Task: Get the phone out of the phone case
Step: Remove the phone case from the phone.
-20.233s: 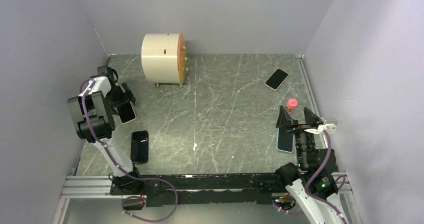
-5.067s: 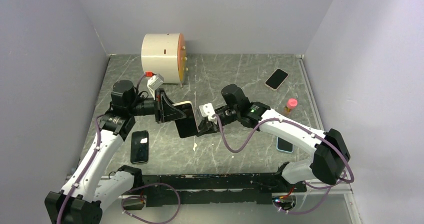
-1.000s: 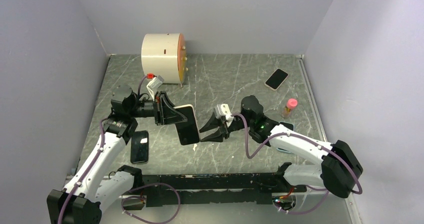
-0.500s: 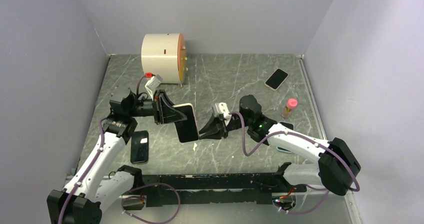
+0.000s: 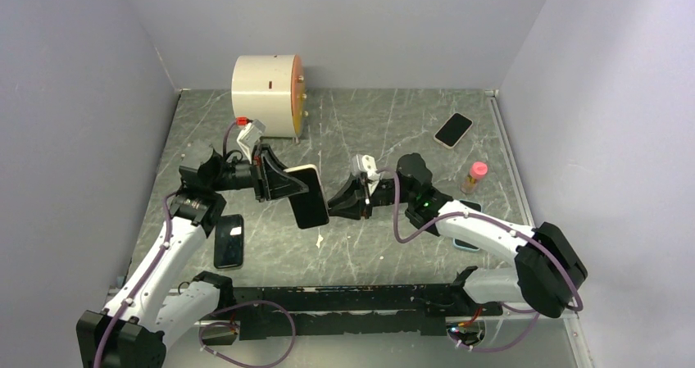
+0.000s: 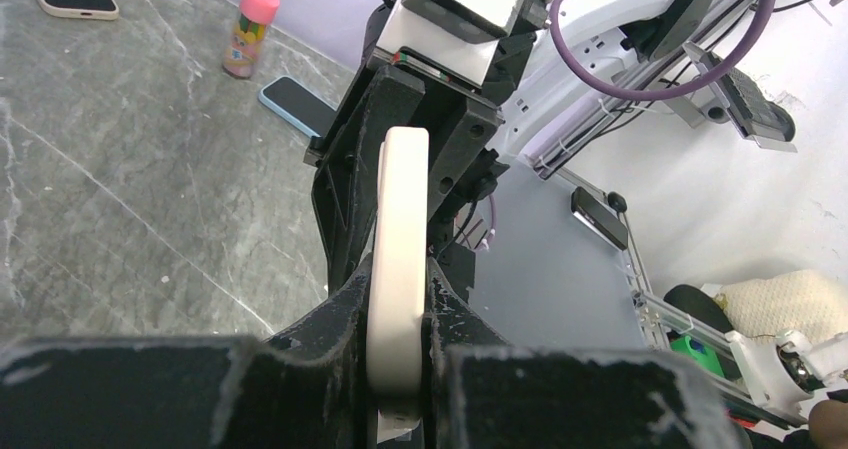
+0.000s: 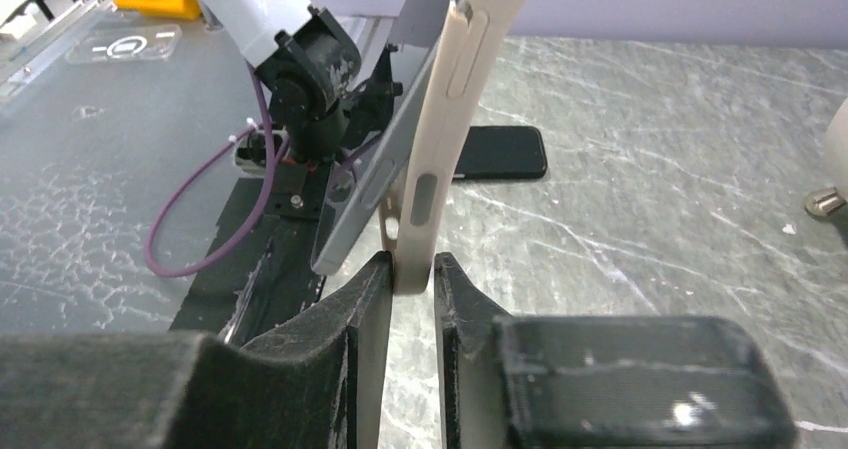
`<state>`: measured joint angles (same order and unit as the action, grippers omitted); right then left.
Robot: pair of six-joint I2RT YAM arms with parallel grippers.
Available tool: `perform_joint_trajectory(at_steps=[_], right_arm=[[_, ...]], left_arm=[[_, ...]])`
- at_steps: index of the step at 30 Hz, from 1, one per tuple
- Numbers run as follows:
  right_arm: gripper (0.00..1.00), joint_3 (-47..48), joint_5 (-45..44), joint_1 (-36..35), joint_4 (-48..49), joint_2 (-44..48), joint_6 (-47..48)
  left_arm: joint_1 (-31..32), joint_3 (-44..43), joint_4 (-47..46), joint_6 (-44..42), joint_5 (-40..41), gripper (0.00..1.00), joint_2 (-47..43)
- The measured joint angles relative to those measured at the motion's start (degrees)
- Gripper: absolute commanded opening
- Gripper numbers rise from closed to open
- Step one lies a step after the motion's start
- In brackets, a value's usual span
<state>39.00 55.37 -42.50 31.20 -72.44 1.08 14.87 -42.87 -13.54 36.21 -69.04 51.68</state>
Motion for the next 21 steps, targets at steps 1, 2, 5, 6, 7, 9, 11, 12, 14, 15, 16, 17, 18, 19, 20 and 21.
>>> perform_joint_trajectory(at_steps=[1, 2, 5, 6, 7, 9, 11, 12, 14, 15, 16, 17, 18, 19, 20, 21], right_arm=[[0.27, -0.1, 0.0, 0.0, 1.0, 0.0, -0.9], [0.28, -0.2, 0.0, 0.1, 2.4, 0.0, -2.1], [0.31, -0.4, 0.0, 0.1, 6.1, 0.0, -5.1], [0.31, -0.4, 0.0, 0.2, 6.8, 0.0, -5.8], [0.32, -0.6, 0.0, 0.4, 7.4, 0.0, -6.8], [0.32, -0.6, 0.0, 0.5, 8.3, 0.0, -8.4], [0.32, -0.7, 0.0, 0.7, 8.9, 0.0, -9.6], [0.31, -0.7, -0.2, 0.9, 9.3, 0.0, -10.2], [0.31, -0.9, -0.7, 1.1, 9.7, 0.0, -11.2], [0.31, -1.0, -1.1, 1.3, 9.9, 0.0, -11.8], [0.31, -1.2, -1.4, 1.6, 10.2, -0.1, -12.3], [0.30, -1.3, -1.7, 1.8, 10.4, -0.3, -12.8], [0.30, -1.4, -2.0, 2.1, 10.7, -0.6, -13.6], [0.30, -1.5, -2.4, 2.4, 11.0, -1.0, -14.3], [0.30, -1.6, -2.6, 2.8, 11.4, -1.4, -15.1], [0.30, -1.7, -2.8, 3.1, 11.6, -1.7, -15.8]], left_arm=[[0.2, 0.0, -0.2, 0.0, 0.3, 0.03, 0.1], [0.5, 0.0, -0.3, 0.0, 0.8, 0.02, 0.2], [1.5, 0.1, -0.4, 0.5, 1.7, 0.03, 0.6], [1.7, 0.1, -0.4, 0.5, 1.9, 0.03, 0.6], [2.0, 0.2, -0.4, 0.6, 2.3, 0.03, 0.7], [2.4, 0.3, -0.8, 0.9, 3.0, 0.03, 0.7], [2.7, 0.7, -1.6, 1.2, 3.5, 0.03, 0.8], [2.9, 1.0, -2.2, 1.4, 3.8, 0.02, 1.0], [3.2, 1.4, -3.5, 1.9, 4.2, 0.02, 1.5], [3.3, 1.7, -4.3, 2.2, 4.5, 0.03, 2.0], [3.4, 2.0, -5.1, 2.5, 4.6, 0.02, 2.5], [3.5, 2.3, -5.9, 2.7, 4.8, 0.03, 3.0], [3.5, 2.6, -6.5, 2.8, 5.1, 0.03, 3.5], [3.6, 2.8, -6.9, 2.9, 5.6, 0.02, 3.8], [3.6, 3.1, -7.3, 2.9, 6.1, 0.02, 4.2], [3.6, 3.3, -7.6, 2.9, 6.7, 0.02, 4.7]])
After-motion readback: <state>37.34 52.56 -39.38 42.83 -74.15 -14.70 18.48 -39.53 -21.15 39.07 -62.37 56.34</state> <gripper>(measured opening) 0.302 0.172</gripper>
